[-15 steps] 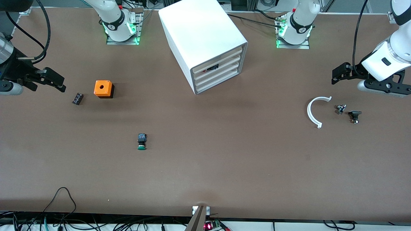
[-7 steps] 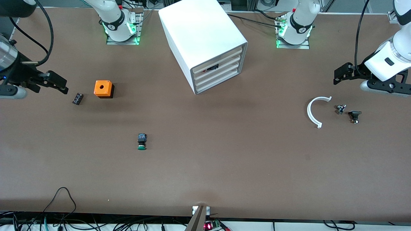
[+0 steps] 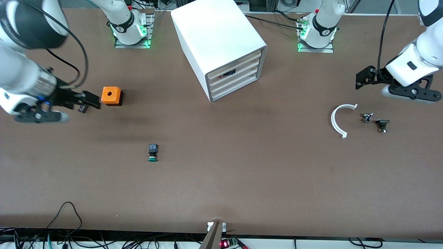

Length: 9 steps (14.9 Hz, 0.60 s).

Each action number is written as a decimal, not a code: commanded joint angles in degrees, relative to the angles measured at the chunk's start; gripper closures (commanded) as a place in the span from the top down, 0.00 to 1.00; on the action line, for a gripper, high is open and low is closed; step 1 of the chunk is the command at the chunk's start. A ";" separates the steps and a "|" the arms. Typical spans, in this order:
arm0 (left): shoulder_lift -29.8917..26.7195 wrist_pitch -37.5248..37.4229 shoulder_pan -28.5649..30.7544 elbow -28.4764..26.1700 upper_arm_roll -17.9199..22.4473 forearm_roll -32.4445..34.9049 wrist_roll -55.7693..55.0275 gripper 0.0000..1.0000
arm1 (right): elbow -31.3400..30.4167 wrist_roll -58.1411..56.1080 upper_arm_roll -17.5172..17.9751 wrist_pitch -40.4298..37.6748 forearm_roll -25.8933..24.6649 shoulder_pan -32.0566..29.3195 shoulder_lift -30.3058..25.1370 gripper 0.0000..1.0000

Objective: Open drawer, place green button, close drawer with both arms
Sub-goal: 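Grasp the button with the right gripper while the left gripper reaches the drawer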

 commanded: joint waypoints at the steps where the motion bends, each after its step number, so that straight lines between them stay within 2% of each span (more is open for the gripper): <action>1: -0.42 -6.07 -0.21 0.88 -1.93 -0.34 0.20 1.00 | 0.04 -1.21 -0.06 5.36 1.14 2.21 3.61 1.00; 5: -0.16 -16.18 0.05 0.80 -2.46 -10.51 0.46 1.00 | -1.27 -8.22 0.02 15.03 1.14 3.10 10.29 1.00; 9: 1.51 -17.34 0.75 -0.78 -2.38 -22.55 2.46 1.00 | -6.80 -8.85 0.02 28.72 1.14 4.06 14.43 1.00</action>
